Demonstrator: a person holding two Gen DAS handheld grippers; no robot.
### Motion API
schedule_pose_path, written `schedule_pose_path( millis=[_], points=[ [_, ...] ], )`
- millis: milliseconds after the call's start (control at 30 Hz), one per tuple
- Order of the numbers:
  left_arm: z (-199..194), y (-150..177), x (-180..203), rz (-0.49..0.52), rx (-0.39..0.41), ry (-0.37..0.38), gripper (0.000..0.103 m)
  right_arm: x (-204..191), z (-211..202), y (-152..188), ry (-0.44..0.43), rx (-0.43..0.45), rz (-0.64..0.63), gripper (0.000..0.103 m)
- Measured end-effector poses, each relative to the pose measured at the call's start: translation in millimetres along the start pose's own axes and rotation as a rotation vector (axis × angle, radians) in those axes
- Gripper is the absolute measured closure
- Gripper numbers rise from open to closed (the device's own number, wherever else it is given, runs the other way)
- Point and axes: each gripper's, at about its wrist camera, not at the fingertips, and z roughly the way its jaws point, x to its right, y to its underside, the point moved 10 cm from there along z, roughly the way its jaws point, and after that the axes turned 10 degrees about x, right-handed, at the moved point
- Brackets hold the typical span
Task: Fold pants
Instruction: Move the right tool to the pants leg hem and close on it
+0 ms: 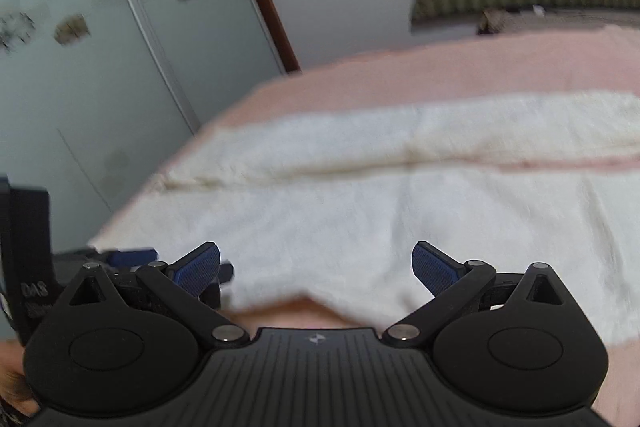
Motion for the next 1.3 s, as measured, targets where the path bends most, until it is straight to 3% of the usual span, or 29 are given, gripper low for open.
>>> schedule_pose_path(
  millis=[67, 133, 233, 300, 433, 700, 867, 1100, 1167, 1200, 1300],
  points=[
    [2.9, -17.7, -11.4, -0.006, 0.065, -0.040, 0.007, -3.5, 4.3, -24.9, -0.054, 0.100, -0.048, 0.000],
    [9.5, -34.0, -26.6, -0.032, 0.121, -0.085, 0.006, -11.1, 16.6, -39.2, -0.072, 0.168, -0.182, 0.000],
    [28.8, -46.7, -47.4, -0.069, 0.145, -0.134, 0.006, -20.4, 55.8, -38.1, -0.036, 0.102, -0.449, 0.000],
    [46.9, -46.0, -57.9, -0.069, 0.125, -0.157, 0.009, -23.5, 77.8, -40.9, -0.046, 0.091, -0.502, 0.000],
    [71.8, -32.3, -66.6, -0.080, 0.087, -0.171, 0.009, -26.7, 132.9, -51.6, -0.148, 0.009, -0.465, 0.000],
    [93.0, 10.5, -53.5, -0.004, 0.044, -0.115, 0.005, -9.7, 270.5, -50.6, -0.194, -0.193, -0.532, 0.000],
    [96.7, 14.8, -57.9, -0.046, 0.037, -0.108, 0.001, 11.8, 336.3, -45.0, -0.205, -0.270, -0.425, 0.000],
    [101.2, 14.7, -58.8, -0.067, 0.028, -0.094, 0.000, 32.1, 394.6, -45.9, -0.245, -0.364, -0.271, 0.001],
    [102.0, 14.4, -59.3, -0.072, 0.028, -0.090, 0.000, 28.8, 397.3, -43.4, -0.257, -0.364, -0.300, 0.007],
    [102.0, 14.4, -59.4, -0.073, 0.028, -0.089, 0.000, 25.7, 396.6, -41.3, -0.269, -0.363, -0.326, 0.016],
    [101.0, 13.8, -60.1, -0.080, 0.028, -0.085, 0.000, 15.1, 390.8, -38.6, -0.306, -0.355, -0.398, 0.071]
  ],
)
